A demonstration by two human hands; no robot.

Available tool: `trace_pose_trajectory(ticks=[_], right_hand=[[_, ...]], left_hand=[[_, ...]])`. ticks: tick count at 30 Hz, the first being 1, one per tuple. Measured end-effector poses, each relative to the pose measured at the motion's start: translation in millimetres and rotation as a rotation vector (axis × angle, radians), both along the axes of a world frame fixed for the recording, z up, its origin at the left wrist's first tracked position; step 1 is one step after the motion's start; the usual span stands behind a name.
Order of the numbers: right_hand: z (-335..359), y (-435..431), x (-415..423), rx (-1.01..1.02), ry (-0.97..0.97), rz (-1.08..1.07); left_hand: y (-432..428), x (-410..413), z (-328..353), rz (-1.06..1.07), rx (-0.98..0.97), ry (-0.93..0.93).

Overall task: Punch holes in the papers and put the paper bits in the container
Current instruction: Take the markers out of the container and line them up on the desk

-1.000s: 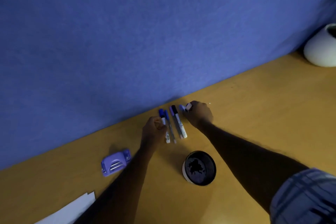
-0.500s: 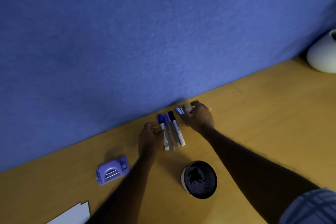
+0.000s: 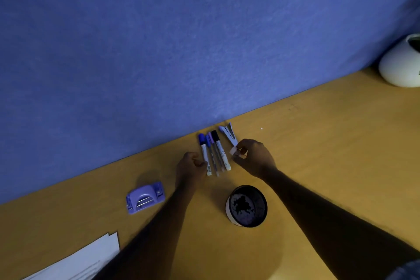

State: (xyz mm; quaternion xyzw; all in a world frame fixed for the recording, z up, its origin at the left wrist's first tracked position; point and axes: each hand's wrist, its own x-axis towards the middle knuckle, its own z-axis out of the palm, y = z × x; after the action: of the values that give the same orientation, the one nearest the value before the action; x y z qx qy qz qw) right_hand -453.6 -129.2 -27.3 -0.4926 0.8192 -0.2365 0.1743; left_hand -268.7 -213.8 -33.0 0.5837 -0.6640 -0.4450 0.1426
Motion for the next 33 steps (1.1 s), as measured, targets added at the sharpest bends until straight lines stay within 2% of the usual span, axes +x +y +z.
trace_pose_trajectory(ticks=[7, 20, 33], right_hand=[[-8, 4, 4, 0.073, -0.014, -0.028], [-14, 11, 3, 0.043, -0.012, -0.021], [1, 18, -8, 0.155, -0.064, 0.055]], left_hand=[[1, 3, -4, -0.017, -0.004, 0.0], [2, 8, -6, -0.032, 0.003, 0.008], [8, 17, 4, -0.066, -0.032, -0.041]])
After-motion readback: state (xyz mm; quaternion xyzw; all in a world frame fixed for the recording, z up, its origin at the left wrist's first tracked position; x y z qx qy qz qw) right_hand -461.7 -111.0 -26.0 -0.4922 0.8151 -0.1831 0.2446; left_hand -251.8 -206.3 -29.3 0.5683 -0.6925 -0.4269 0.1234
